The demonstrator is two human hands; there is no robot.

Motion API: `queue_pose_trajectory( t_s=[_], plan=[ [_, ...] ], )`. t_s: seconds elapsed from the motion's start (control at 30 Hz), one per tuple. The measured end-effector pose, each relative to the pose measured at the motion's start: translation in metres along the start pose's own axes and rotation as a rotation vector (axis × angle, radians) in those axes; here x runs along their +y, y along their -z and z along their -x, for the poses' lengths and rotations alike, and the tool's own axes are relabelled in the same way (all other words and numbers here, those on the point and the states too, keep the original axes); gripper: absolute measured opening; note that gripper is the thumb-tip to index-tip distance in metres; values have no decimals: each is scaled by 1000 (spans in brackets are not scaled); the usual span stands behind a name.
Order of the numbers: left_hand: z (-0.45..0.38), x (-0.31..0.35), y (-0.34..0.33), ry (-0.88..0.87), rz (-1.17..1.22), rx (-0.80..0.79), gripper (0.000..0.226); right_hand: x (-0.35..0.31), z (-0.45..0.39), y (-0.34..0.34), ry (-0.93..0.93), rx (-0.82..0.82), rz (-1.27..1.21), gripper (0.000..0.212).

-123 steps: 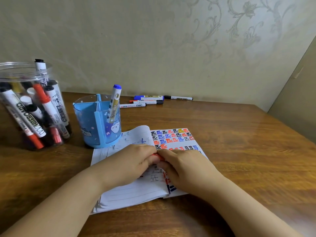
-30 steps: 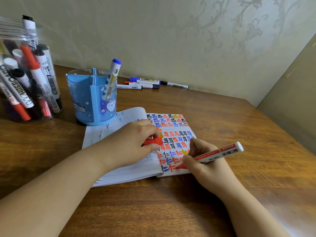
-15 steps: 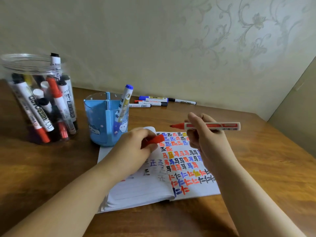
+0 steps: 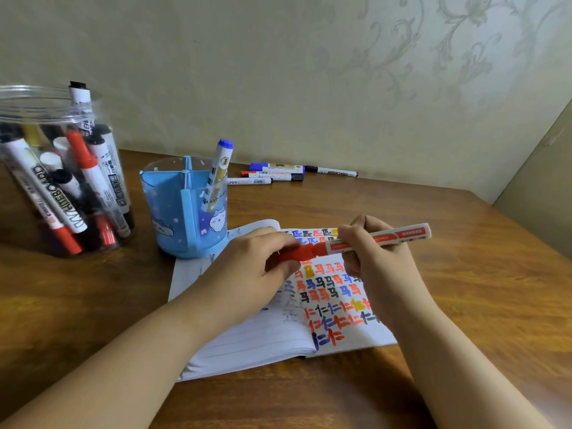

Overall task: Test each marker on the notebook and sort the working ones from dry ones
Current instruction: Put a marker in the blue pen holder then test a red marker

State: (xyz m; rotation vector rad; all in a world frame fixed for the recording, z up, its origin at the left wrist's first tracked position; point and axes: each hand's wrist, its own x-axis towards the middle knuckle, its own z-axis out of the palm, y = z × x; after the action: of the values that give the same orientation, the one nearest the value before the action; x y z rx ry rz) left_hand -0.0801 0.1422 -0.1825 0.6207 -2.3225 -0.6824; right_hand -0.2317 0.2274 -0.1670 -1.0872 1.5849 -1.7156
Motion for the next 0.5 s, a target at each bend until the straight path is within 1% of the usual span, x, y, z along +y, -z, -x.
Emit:
queue_pose_trajectory(
  t_s=[0.1, 0.2, 0.27, 0.37, 0.43, 0.5],
  plan=[
    [1, 5, 0, -35, -13, -13, 30, 2, 2, -4, 19, -48, 34, 28],
    [2, 9, 4, -56, -16, -16, 29, 4, 3, -7, -11, -87, -120, 40],
    [3, 10, 6, -76, -21, -23, 26, 7, 3, -9, -24, -98, -216, 43],
    [5, 13, 6, -83, -34, -33, 21, 10, 3, -12, -17, -120, -286, 42],
    [6, 15, 6, -83, -36, -33, 19, 10, 5, -14, 1, -134, -304, 35],
    [7, 16, 5, -67, -20, -23, 19, 8, 5, -14, 3, -121, -313, 37]
  ],
)
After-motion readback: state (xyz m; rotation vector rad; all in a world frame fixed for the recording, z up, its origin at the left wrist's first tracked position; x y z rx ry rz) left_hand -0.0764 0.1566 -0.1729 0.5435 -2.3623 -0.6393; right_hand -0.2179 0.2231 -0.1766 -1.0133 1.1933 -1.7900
